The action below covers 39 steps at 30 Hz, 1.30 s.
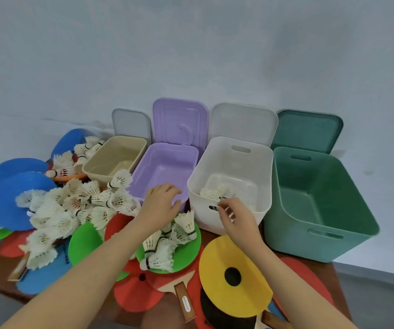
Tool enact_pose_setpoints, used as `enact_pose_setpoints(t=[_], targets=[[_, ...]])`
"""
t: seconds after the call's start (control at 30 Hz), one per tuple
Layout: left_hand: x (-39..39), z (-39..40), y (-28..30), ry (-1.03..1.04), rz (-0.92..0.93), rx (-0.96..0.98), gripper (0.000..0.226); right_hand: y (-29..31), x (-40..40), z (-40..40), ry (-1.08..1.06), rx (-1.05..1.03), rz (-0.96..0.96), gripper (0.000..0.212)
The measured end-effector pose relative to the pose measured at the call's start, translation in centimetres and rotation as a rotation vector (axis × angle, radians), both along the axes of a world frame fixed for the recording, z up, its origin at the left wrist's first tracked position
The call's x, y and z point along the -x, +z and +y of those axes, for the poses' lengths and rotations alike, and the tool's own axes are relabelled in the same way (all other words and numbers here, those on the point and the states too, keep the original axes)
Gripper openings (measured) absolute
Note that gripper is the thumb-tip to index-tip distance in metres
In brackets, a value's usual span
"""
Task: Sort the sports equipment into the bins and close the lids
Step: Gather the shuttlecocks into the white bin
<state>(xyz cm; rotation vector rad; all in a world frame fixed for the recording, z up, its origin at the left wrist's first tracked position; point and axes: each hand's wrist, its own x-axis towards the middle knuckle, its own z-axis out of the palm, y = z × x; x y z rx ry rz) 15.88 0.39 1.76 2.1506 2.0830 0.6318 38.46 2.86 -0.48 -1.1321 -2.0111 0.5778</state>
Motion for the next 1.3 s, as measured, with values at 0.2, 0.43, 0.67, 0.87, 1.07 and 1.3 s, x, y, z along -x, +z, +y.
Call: enact_pose_setpoints(t=[0.2, 0.43, 0.67, 0.87, 1.07, 1.3], targets=[[3.2, -3.2, -4.1, 0.028, -0.001, 0.107, 0.035, -3.0, 3.8, -1.3, 0.091, 0.079, -0.068, 0.014], [5.7, -6.1, -6.9, -0.060, 0.003, 0.163, 0.069, -4.3, 8.1, -1.1, 0.105, 0.212, -0.392, 0.054], [6.3, -7.7, -8.5, -0.389, 0.088, 0.225, 0.076, -5.8, 9.5, -1.3, -0.090, -0.012, -0.372, 0.007], [5.7, -7.7, -9.6, -0.449, 0.104, 0.223, 0.077, -5.6, 8.2, -3.4, -0.131, -0.059, -0.239, 0.008], [5.2, -7.2, -9.3, -0.444, -0.034, 0.089, 0.067, -4.4, 6.9, -4.8, -0.153, -0.090, -0.193, 0.009], [4.8, -5.3, -5.9, -0.368, -0.223, -0.201, 0.061, -1.5, 5.5, -6.1, -0.195, -0.172, -0.090, 0.004]])
